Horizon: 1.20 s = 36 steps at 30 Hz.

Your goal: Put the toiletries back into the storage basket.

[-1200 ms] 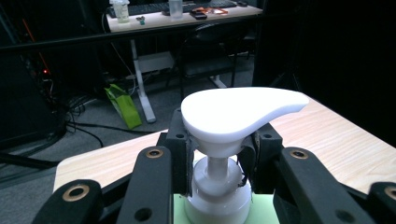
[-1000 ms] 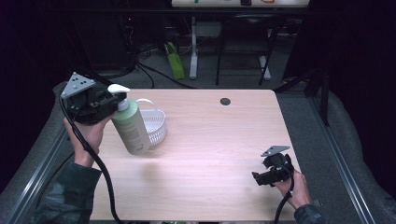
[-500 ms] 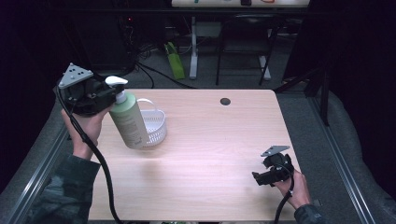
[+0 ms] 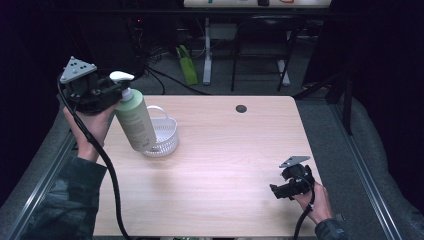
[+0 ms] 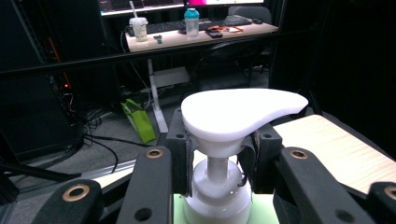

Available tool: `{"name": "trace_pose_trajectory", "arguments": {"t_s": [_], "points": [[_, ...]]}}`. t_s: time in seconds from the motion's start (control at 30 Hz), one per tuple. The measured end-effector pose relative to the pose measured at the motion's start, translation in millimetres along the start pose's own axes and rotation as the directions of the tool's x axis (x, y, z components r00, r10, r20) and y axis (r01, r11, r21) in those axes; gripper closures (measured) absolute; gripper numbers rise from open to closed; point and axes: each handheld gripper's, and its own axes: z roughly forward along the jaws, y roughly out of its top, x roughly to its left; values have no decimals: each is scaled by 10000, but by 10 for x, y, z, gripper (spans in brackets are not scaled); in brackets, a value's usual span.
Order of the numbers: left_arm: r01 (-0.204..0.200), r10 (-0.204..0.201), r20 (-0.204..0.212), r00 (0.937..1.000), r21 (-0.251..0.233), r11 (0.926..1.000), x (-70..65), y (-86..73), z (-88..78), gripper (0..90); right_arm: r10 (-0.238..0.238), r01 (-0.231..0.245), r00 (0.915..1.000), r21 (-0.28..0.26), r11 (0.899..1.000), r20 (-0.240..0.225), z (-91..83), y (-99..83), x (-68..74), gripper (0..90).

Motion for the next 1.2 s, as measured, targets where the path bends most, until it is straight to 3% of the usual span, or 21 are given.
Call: {"name": "trace_pose_trajectory", "arguments": {"t_s": [0.57, 1.2], "points": [[111, -113, -250, 9996, -47, 9999, 68, 92, 197, 677, -14, 15, 10000, -13, 10000, 58, -4, -4, -15, 83], [-34, 37, -489, 9988, 76, 10000, 107, 168, 402, 676, 16, -16, 10000, -4, 10000, 34, -5, -5, -3, 84]]}}
